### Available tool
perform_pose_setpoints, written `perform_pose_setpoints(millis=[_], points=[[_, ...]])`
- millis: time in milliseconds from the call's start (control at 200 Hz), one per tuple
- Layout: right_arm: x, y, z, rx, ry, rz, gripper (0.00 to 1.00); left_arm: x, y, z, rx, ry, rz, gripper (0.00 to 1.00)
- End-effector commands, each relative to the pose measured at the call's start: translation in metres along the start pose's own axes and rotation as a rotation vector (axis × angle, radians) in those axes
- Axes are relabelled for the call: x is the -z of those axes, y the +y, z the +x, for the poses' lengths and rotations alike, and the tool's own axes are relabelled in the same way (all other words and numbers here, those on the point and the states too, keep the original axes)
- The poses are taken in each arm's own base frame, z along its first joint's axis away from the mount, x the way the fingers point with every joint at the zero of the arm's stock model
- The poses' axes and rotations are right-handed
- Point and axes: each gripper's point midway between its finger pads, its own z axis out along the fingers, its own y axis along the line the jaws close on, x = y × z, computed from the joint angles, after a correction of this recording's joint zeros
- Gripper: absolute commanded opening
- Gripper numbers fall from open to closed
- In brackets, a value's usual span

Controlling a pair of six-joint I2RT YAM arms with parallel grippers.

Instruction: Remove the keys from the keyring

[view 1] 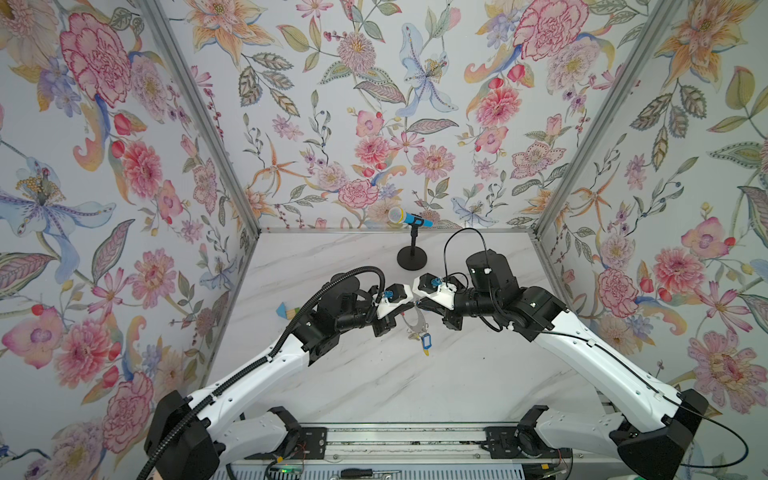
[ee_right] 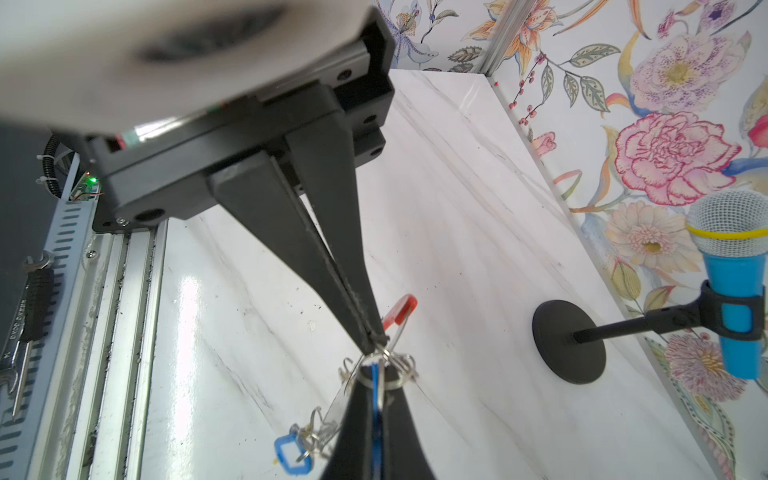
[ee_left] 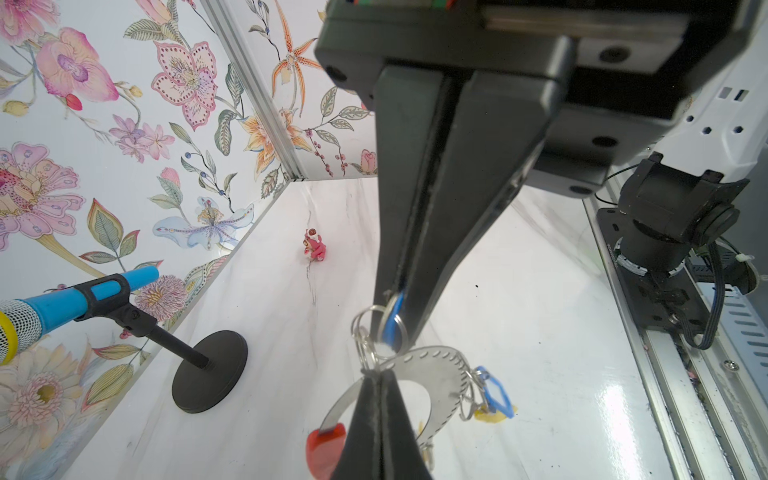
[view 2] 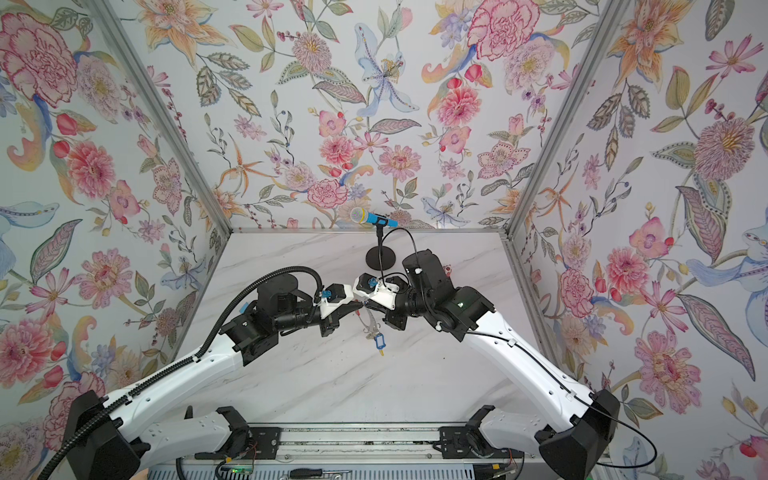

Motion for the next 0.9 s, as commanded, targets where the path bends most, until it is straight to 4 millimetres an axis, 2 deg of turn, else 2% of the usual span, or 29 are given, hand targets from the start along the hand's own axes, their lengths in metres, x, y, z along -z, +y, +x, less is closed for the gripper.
perform_pose_setpoints(millis=[0,200,270,305,405,581,761,841,891], points=[[0.014,-0.005,-0.013,0.018,-0.024,0.039,0.00,0.001,0.006,-0.005,-0.049,0.018,-0.026,0.00],[0.025,-0.022,-0.007,0.001,-0.019,0.103,0.00,0.004,-0.002,-0.004,-0.116,0.039,0.036,0.00],[0.025,-0.029,-0.001,-0.013,0.001,0.125,0.00,0.007,-0.004,-0.010,-0.153,0.025,0.053,0.00],[0.029,-0.042,0.009,-0.040,0.022,0.165,0.00,0.009,-0.004,-0.013,-0.169,0.014,0.057,0.00],[0.030,-0.051,0.021,-0.072,0.043,0.182,0.00,0.015,-0.008,-0.023,-0.228,-0.027,0.078,0.00],[0.020,-0.049,0.030,-0.097,0.054,0.142,0.00,0.019,-0.006,-0.040,-0.243,-0.118,0.082,0.00],[0.012,-0.043,0.030,-0.113,0.031,0.097,0.00,0.026,0.004,-0.068,-0.228,-0.287,0.016,0.00],[0.012,-0.042,0.027,-0.111,0.020,0.093,0.00,0.021,0.005,-0.066,-0.201,-0.298,0.028,0.00],[0.014,-0.041,0.026,-0.108,0.016,0.094,0.00,0.016,0.007,-0.057,-0.176,-0.275,0.024,0.00]])
